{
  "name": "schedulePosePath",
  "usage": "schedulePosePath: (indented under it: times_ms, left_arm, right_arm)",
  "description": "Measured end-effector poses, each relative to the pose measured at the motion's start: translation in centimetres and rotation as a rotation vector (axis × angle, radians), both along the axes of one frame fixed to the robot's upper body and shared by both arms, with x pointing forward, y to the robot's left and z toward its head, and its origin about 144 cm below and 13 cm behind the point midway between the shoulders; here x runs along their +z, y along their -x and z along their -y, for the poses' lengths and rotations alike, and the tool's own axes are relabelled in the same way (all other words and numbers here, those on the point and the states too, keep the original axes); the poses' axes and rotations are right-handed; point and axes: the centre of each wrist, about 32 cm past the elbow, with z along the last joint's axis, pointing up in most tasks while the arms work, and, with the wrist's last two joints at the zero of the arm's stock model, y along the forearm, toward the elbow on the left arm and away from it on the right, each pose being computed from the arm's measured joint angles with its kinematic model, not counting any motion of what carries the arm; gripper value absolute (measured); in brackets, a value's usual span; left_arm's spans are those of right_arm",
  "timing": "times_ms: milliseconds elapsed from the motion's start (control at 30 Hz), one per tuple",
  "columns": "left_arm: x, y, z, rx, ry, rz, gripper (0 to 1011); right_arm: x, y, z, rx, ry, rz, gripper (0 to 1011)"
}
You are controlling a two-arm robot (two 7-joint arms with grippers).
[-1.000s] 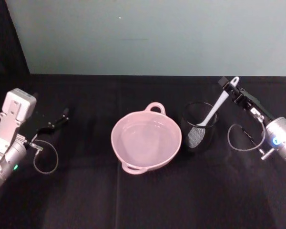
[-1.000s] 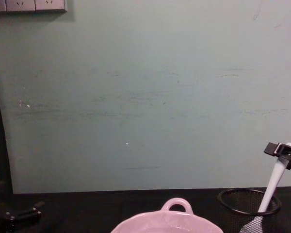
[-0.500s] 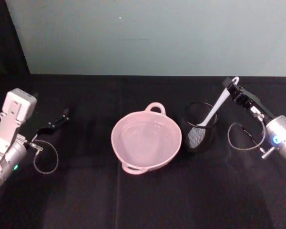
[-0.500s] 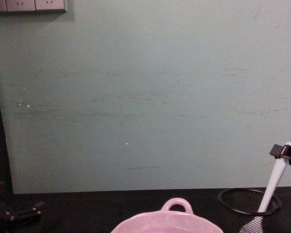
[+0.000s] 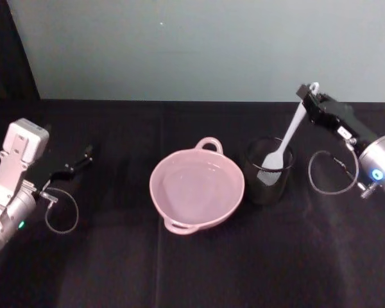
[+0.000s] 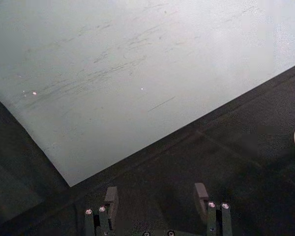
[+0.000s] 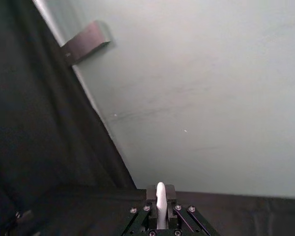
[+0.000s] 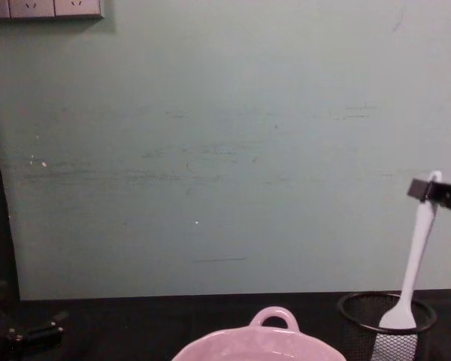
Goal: Use the one hand to pick up the spoon and stir the clear water in the bowl.
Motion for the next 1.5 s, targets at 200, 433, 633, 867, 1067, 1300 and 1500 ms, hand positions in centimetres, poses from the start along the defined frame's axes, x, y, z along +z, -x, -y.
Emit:
schedulePosePath:
  times_ms: [200,433,633,867,1067,1300,1500]
  left_arm:
    - [0.0,0.0,0.0,0.0,0.0,0.0,1011]
    - [0.0,0.0,0.0,0.0,0.0,0.0,1011]
    - [0.0,0.0,0.0,0.0,0.0,0.0,1011]
    - [0.0,0.0,0.0,0.0,0.0,0.0,1011]
    - [0.0,0.0,0.0,0.0,0.0,0.0,1011]
    - [0.0,0.0,0.0,0.0,0.0,0.0,1011]
    - [0.0,0.0,0.0,0.0,0.0,0.0,1011]
  right_arm:
    - [3.5,0.0,-0.2,0.074,0.128,0.058,110]
    - [7.4,0.1,-0.6,0.148,0.23,0.115,110]
    - [10.0,0.0,-0.9,0.176,0.271,0.146,110]
    - [11.8,-0.1,-1.3,0.189,0.299,0.155,110]
    - [12.3,-0.2,-1.5,0.196,0.307,0.158,110]
    - [12.2,-0.2,-1.4,0.193,0.306,0.155,110]
    - [12.1,-0.2,-1.4,0.191,0.305,0.155,110]
